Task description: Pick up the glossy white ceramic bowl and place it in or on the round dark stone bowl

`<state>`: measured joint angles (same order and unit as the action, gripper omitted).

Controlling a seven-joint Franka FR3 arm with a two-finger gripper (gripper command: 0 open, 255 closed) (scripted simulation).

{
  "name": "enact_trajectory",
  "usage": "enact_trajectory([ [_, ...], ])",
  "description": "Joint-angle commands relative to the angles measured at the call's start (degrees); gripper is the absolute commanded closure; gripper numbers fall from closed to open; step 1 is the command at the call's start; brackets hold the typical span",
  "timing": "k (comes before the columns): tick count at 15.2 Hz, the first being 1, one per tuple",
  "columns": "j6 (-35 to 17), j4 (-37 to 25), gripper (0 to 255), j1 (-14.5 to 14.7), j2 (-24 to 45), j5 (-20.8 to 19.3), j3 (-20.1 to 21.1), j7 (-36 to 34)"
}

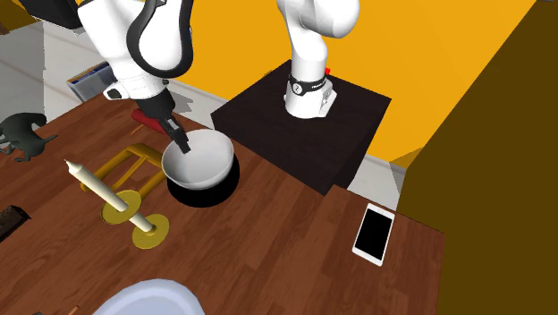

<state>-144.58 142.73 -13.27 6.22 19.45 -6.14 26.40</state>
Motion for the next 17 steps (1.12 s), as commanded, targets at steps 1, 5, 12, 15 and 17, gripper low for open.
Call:
enact_trajectory([
  [1,0.0,0.0,0,0.0,0.0,0.0,0.0,0.0],
  [5,0.0,0.0,0,0.0,0.0,0.0,0.0,0.0],
  [12,7.3,-1.3,0,-0.6,-6.2,-4.1,-1.2,-2.7],
  [15,7.3,-1.3,0,-0.6,-6.2,-4.1,-1.2,-2.7],
  [17,7.3,-1.3,0,-0.6,-6.2,-4.1,-1.2,-2.7],
])
